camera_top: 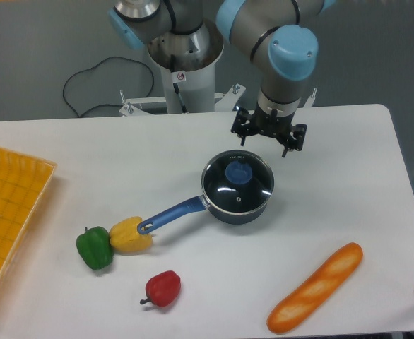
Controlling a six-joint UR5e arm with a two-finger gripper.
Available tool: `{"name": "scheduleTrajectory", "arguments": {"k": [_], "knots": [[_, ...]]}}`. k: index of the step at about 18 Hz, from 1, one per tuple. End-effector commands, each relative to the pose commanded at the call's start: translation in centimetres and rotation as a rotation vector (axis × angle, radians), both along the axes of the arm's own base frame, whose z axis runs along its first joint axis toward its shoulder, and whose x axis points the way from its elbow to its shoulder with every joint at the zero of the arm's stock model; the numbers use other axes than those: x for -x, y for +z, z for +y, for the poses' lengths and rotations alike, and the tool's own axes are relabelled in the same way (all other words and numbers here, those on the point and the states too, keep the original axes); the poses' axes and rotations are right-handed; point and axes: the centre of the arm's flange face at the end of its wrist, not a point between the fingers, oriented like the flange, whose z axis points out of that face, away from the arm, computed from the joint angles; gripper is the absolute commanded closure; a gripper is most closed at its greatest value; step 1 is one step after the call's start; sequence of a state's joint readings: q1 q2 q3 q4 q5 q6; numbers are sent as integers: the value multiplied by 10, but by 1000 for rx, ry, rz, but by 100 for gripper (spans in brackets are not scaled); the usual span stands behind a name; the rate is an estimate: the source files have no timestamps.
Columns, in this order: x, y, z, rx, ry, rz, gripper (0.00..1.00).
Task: Open the lid
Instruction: 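Move the open gripper over the glass lid of the black saucepan, then lower the gripper onto the lid's blue knob and close on it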
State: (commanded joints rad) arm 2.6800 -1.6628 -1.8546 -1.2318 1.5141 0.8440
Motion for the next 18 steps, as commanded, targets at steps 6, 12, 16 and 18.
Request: {"name": "scheduleTrajectory", "arguments": {"k": [6,12,16,18], "knots": [[-1,-12,15,8,3,-6,0],[1,-19,22,36,36,-4,0],[3,-23,31,42,41,-7,0],[4,-26,40,47,43,-8,0]]}}
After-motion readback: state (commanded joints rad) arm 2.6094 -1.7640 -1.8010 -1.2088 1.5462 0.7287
